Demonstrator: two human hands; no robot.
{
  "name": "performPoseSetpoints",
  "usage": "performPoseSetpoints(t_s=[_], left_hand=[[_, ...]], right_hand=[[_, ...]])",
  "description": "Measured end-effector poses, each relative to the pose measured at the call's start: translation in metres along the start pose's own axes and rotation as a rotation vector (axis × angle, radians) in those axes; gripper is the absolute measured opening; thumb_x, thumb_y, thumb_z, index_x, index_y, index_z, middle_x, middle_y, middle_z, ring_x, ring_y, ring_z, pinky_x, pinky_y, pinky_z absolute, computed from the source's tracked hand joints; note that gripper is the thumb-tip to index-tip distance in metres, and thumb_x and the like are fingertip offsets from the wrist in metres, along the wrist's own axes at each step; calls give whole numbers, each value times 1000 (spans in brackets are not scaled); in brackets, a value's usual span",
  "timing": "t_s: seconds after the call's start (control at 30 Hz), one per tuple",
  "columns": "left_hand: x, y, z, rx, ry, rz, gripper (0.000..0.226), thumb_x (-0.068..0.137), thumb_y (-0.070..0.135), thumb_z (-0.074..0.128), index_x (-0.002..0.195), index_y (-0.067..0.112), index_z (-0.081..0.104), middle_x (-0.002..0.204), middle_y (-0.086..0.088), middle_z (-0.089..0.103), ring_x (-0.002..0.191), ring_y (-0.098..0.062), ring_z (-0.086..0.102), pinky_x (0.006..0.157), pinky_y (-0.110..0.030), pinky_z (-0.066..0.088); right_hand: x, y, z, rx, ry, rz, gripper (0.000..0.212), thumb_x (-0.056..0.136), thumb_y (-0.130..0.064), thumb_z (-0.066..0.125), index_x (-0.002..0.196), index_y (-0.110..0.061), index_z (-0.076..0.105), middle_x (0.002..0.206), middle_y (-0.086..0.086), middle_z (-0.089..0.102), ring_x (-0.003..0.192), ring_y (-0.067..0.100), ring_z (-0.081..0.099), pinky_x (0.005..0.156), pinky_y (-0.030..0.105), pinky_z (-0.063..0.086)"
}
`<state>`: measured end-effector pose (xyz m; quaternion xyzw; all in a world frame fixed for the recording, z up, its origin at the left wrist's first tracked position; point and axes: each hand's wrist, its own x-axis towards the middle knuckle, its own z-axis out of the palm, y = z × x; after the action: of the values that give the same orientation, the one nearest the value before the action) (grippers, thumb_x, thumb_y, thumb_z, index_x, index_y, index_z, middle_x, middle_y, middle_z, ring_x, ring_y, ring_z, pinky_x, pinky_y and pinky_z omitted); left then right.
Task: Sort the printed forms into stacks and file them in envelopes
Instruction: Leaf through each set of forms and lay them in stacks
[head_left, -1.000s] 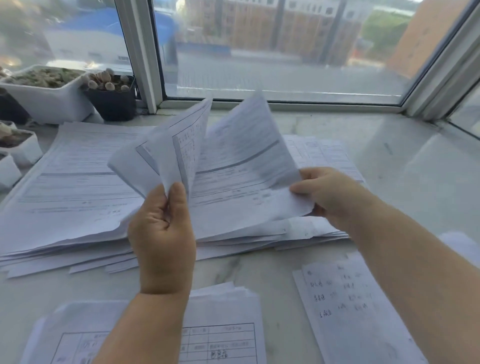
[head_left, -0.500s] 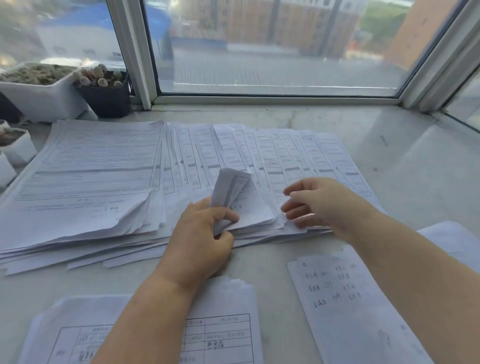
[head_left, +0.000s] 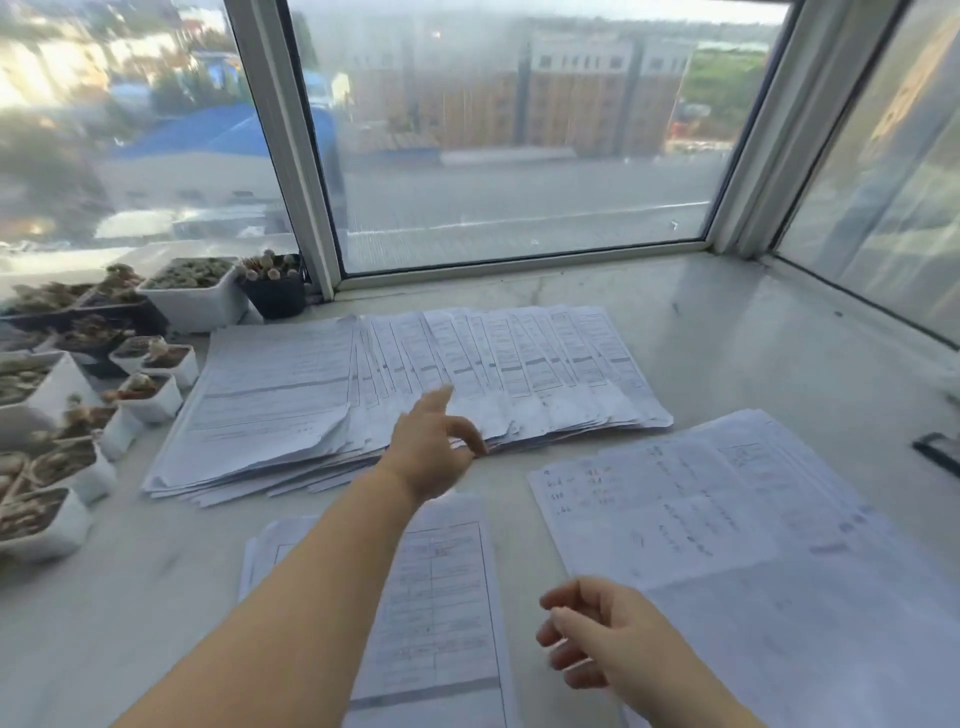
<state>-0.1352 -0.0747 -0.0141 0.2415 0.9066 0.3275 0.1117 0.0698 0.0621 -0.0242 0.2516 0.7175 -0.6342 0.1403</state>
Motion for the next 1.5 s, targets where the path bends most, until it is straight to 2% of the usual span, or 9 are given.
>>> performPoseSetpoints(t_s=[0.2,0.43,0.57,0.8,1.07,1.13,1.3,1.43,1.5], left_hand=[[-164,6,16,-40,68,112,25,89,17,58,81,42,60,121,26,49,119,4,45,95,-8,28],[-303,4,69,-49,16,156,25,78,51,66,100,39,62,115,38,40,112,21,32,91,5,19],[-314,4,74,-23,17,158,28,77,46,71,103,37,63,115,41,36,111,26,27,91,7,15],[-311,-1,70,-223,11,52,7,80,23,74,81,31,72,108,24,60,105,12,52,91,-3,32],[-308,-4,75,-434,319,-132,29,79,10,73,58,22,57,57,14,57,60,-1,51,57,-11,36],[-306,-5,77,-433,371,-134,27,79,10,73,68,23,53,57,12,55,58,-2,50,57,-11,35],[-307,-10,78,-295,301,1,49,87,11,60,125,39,47,77,7,60,66,-4,54,64,-15,45],[-308,-16,69,-249,83,49,15,80,32,69,96,34,71,95,18,60,90,2,58,83,-20,47],[-308,-20,66,-231,0,56,26,72,48,69,94,35,71,98,22,57,95,5,55,85,-15,44]], right_hand=[[-50,46,25,-271,36,-42,4,87,-14,62,86,-17,61,64,0,69,52,10,61,54,24,49],[-85,66,41,-301,86,-69,10,88,-24,64,94,-28,57,87,-1,66,74,14,66,64,25,58],[-96,73,44,-166,90,-42,24,86,-19,64,108,-22,57,98,7,65,80,19,68,72,29,59],[-109,84,52,3,11,-20,27,87,-14,65,105,-28,52,106,15,67,84,22,70,68,27,57],[-107,88,58,145,-16,-45,14,89,-5,61,97,-17,61,93,12,63,81,21,62,67,24,53],[-106,87,58,174,-43,-48,7,90,-11,64,94,-16,66,90,8,61,79,18,60,68,24,54],[-105,87,59,86,-104,-72,35,79,2,66,104,-22,67,90,8,68,75,15,66,69,25,55],[-101,87,63,-3,-33,-102,38,80,-3,65,105,-31,64,79,15,66,66,15,61,63,25,52],[-100,87,65,-29,1,-107,41,79,-9,68,108,-37,59,93,25,67,72,19,64,65,28,54]])
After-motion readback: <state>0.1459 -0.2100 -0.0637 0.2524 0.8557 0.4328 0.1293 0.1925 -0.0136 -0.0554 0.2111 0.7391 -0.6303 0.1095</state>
